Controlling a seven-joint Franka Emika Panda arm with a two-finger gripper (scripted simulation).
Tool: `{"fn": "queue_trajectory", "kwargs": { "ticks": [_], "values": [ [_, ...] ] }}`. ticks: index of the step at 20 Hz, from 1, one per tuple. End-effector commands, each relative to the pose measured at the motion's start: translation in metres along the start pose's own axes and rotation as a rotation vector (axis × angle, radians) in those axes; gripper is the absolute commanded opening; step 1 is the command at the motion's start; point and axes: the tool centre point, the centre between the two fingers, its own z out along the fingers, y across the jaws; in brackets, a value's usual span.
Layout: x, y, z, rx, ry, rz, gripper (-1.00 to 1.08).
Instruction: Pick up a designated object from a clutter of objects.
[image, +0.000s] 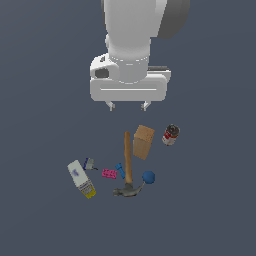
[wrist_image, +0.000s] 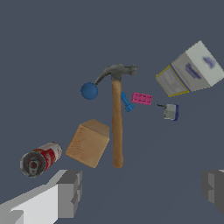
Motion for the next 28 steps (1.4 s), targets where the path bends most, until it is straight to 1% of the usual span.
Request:
{"fn": "queue_trajectory", "kwargs": {
  "ticks": [1,11,18,23,28],
  "values": [
    [0.0,0.0,0.0,0.0,0.0,0.0,1.0],
    [0.0,-0.006,-0.012,0.025,0.012,-0.015,1.0],
    [0.001,-0.005,-0.01,0.023,0.012,-0.024,1.0],
    [0.006,-0.003,-0.004,0.021,0.012,-0.064,1.0],
    [0.014,0.002,0.008,0.017,0.011,-0.131,1.0]
  ]
}}
